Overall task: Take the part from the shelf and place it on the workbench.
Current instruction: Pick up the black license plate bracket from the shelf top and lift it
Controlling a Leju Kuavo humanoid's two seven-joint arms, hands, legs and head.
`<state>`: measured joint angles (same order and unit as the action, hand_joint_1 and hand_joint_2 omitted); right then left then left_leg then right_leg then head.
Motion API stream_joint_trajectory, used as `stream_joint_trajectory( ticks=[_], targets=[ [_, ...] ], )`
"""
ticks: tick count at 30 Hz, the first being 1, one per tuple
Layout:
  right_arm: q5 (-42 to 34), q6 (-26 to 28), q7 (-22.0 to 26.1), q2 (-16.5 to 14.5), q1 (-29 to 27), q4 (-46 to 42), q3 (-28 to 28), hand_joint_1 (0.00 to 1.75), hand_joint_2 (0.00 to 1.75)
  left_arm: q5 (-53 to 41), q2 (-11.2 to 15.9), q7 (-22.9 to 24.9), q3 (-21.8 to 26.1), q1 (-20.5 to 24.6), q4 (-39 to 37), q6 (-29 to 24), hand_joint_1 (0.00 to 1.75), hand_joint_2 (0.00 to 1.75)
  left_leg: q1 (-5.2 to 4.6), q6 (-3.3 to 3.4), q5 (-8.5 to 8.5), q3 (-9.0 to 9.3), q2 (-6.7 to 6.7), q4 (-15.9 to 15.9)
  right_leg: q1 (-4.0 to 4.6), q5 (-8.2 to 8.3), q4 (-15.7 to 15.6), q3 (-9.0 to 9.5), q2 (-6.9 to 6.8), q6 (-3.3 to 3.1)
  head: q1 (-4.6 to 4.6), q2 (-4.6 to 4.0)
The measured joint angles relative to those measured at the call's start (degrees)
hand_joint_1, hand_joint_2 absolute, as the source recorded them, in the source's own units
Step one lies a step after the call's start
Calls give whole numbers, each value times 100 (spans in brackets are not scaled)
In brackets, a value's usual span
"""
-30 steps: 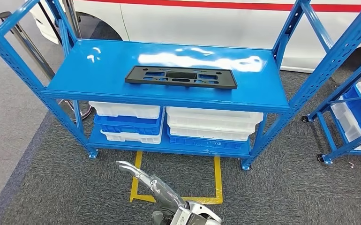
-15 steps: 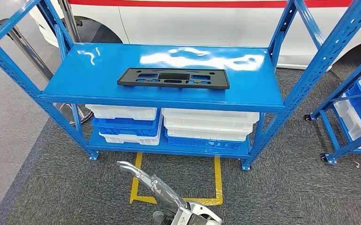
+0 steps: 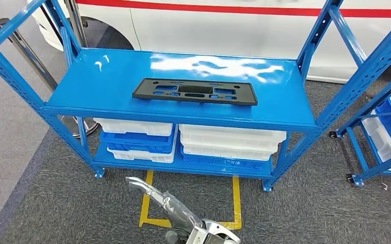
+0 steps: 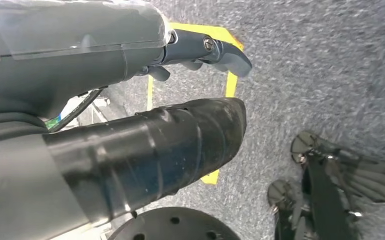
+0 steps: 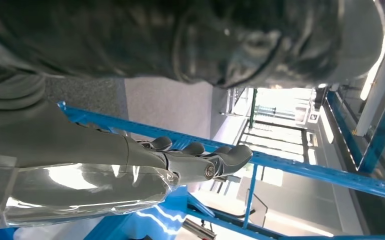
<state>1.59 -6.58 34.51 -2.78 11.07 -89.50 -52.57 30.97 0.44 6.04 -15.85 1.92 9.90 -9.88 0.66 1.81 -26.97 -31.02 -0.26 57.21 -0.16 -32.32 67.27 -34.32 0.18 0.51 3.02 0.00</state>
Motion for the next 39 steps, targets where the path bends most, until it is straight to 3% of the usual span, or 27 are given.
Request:
stream_joint_trajectory(
  ticks=[2,3,4,6,7,9,13,15,18,19,20,21,23,24,25,28,30,32,34,35,36,38,39],
  targets=[
    [-2,0,-1,9,-8,2,0,0,0,2,1,-4,0,1,0,2,0,0,-3,13,-62,56,-4,2,-17,-217,654,-466,-2,31,-1,0],
    [-3,0,-2,15,-11,2,0,0,0,2,2,-5,0,-2,0,3,0,0,-4,6,-104,105,-8,3,-22,-171,764,-609,-2,40,-2,0],
    [-3,0,-2,18,-13,2,0,0,0,2,2,-6,0,-6,0,4,0,0,-3,-6,-151,170,-13,5,-24,-4,665,-646,-3,43,-1,0],
    [-4,0,-2,21,-15,2,0,0,0,3,-2,-6,0,-15,0,7,0,0,-1,-39,-263,316,-16,2,-17,549,-38,-447,-7,17,1,0],
    [-4,0,-2,24,-15,3,0,0,0,4,-5,-7,0,-15,-2,9,0,0,-3,-57,-308,377,-18,0,-3,723,-349,-345,-9,-12,0,0],
    [-7,0,-3,29,-17,4,0,0,0,4,-10,-9,0,-6,-5,13,0,0,-7,-103,-369,415,-19,-7,39,769,-678,-262,-16,-82,2,0],
    [-10,-14,-2,26,-29,-1,0,0,0,4,-10,-20,0,16,-7,13,0,0,-8,-230,-395,511,-8,60,41,735,-801,-123,4,-234,-1,0],
    [-10,-30,-2,20,-23,-7,-1,0,0,7,-10,-22,0,20,-7,14,0,0,2,-264,-455,328,-7,446,19,697,-869,29,-1,-297,-5,0],
    [-10,-43,-3,16,-22,-11,-2,0,0,9,-13,-23,0,20,-7,14,0,0,11,-306,-812,-381,-4,1442,25,580,-905,177,-12,-336,-12,0],
    [-10,-43,-4,17,-26,-11,-2,0,0,9,-13,-23,0,15,-7,14,0,0,12,-316,-896,-557,-4,1584,29,530,-904,233,-5,-338,-12,0],
    [-10,-43,-4,17,-27,-11,-2,0,0,9,-13,-22,0,6,-7,13,0,0,13,-320,-866,-650,-4,1549,32,474,-904,303,5,-335,-13,0],
    [-10,-42,-4,17,-27,-11,-2,0,0,9,-13,-22,0,-6,-7,13,0,0,14,-315,-685,-649,-3,1318,33,416,-903,385,15,-328,-13,0],
    [-10,-42,-3,19,-26,-11,-2,0,0,9,-13,-22,0,-34,-11,13,0,0,5,-287,-118,-523,1,638,40,296,-893,540,23,-295,-9,0],
    [-10,-42,-3,20,-26,-8,-2,0,0,9,-12,-23,0,-40,-15,14,0,0,-9,-258,41,-466,8,390,47,234,-886,588,24,-263,-8,0],
    [-10,-42,-5,21,-26,-5,-2,0,0,10,-11,-24,0,-39,-19,14,0,0,-27,-226,130,-426,14,253,53,176,-882,621,25,-226,-7,0],
    [-10,-46,-6,25,-25,0,-2,0,0,12,-10,-25,0,-31,-24,13,0,0,-40,-89,119,-303,8,175,49,97,-782,700,19,-116,-8,0],
    [-11,-50,-3,26,-17,-5,-2,0,0,12,-9,-29,0,-27,-24,14,0,0,-27,-1,91,-188,5,144,39,13,-438,560,14,-62,-5,0],
    [-11,-54,-3,28,-17,-11,-2,0,0,11,-4,-38,0,-16,-24,15,0,0,-22,51,39,-124,7,130,22,-230,242,110,13,-19,-2,0],
    [-10,-58,-4,31,-24,-13,-2,0,0,11,-1,-47,0,-14,-24,15,0,0,-23,59,-37,-58,-1,129,1,-457,784,-363,12,11,-2,0],
    [-10,-61,-4,32,-26,-13,-2,0,0,11,-1,-52,0,-18,-24,15,0,0,-23,52,-82,-6,-6,129,-3,-439,816,-491,12,12,-2,0],
    [-10,-63,-4,33,-26,-13,-2,0,0,11,-2,-56,0,-22,-24,18,0,0,-22,41,-133,61,-11,129,-4,-293,659,-523,11,1,-2,0],
    [-10,-68,-4,34,-27,-13,-2,0,0,12,-7,-66,-1,-29,-24,27,0,0,-24,10,-242,206,-18,126,25,299,-56,-389,8,-71,-1,0],
    [-10,-71,-5,38,-27,-11,-2,0,0,12,-13,-69,-1,-29,-24,35,0,0,-28,-17,-295,265,-29,126,51,482,-364,-316,13,-113,0,0]
  ],
)
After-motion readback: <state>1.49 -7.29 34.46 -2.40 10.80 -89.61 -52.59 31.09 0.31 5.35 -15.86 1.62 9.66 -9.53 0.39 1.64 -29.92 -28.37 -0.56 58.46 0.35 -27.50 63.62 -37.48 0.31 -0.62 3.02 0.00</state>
